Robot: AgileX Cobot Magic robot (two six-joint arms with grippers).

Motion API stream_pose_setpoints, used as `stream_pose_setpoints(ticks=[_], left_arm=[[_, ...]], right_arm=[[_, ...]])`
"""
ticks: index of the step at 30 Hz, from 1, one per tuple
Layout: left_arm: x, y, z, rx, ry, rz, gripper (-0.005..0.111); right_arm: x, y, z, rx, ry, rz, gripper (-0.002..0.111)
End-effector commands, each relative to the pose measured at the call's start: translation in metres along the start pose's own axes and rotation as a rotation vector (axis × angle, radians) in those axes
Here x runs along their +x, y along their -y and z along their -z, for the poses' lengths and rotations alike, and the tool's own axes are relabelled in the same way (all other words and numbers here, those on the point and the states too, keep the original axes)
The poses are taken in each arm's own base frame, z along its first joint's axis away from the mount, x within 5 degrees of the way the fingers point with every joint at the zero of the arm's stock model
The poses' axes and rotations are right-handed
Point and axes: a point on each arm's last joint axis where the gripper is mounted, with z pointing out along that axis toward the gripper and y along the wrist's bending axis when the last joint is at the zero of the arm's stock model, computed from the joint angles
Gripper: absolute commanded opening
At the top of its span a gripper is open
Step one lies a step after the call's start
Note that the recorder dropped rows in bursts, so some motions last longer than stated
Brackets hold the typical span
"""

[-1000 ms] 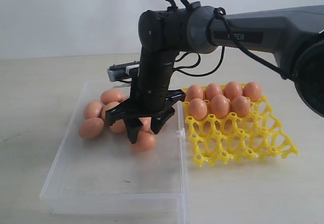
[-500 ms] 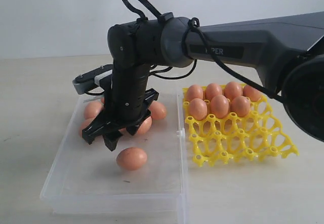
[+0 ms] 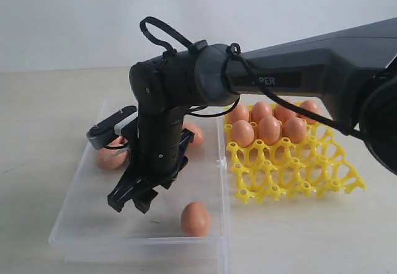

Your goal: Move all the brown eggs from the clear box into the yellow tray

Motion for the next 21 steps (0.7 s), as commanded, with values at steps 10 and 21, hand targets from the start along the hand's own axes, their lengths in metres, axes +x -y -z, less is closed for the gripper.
stream_pose_setpoints(ticks=[10,21], left_arm=[[-0.002,0.000,0.001,-0.003,0.016,0.007,0.000],[-0.002,0.000,0.001,-0.003,0.016,0.007,0.000]], right_arm=[[-0.002,0.066,0.061,-0.011,0.232,-0.505,0.056],[-0.001,0.072,0.034,-0.046,0.176,-0.611,0.056]])
